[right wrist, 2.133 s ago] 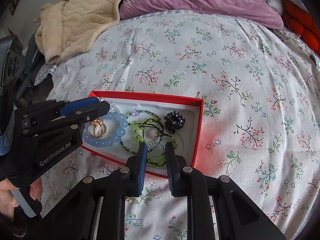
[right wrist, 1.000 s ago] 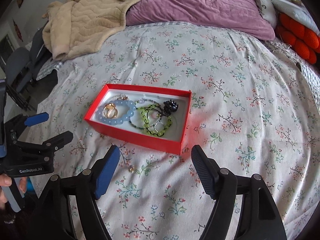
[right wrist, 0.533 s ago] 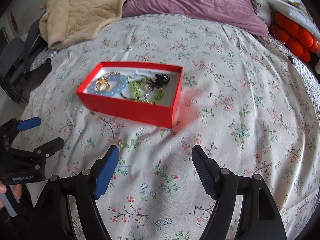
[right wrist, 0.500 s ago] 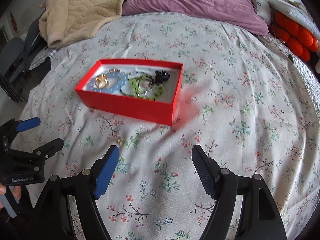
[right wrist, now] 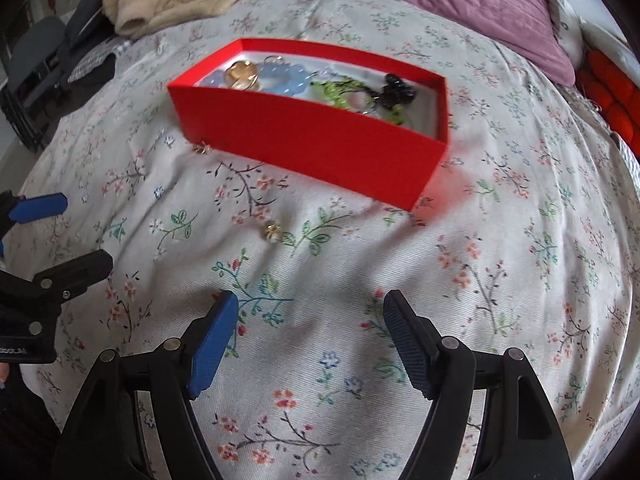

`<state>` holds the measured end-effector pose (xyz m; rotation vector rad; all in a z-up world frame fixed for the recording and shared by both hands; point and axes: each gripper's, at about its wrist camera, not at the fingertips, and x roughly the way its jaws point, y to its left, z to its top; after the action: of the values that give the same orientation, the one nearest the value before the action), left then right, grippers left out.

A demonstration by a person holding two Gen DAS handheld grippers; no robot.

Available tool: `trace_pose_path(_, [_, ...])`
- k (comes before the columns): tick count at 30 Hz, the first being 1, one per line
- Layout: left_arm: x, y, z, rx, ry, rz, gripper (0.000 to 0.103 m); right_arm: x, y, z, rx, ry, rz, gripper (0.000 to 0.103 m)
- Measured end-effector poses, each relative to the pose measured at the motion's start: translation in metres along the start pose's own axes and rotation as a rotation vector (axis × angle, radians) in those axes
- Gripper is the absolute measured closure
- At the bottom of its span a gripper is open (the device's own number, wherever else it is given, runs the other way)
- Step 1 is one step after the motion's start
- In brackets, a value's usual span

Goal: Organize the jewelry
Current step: 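Withdraw both grippers from the box, then lower the right gripper onto a small gold stud and close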

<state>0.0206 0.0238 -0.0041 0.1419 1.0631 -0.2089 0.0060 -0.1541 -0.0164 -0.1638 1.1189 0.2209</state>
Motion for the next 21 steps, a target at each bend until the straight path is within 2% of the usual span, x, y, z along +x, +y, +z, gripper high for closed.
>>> trace_pose_path(12, [0.005,0.012,-0.006,-0.014,0.018,0.000,0.006,0.015,0.010,0.016,0.023,-0.067,-0.006,0.028])
trace_pose_path(17, [0.006,0.015,-0.007,-0.021,0.029,0.000,0.006,0.017,0.014,0.020,0.022,-0.081,0.010,0.043])
trace_pose_path(21, [0.004,0.015,-0.007,-0.025,0.027,-0.004,0.006,0.017,0.017,0.022,0.010,-0.087,0.027,0.062])
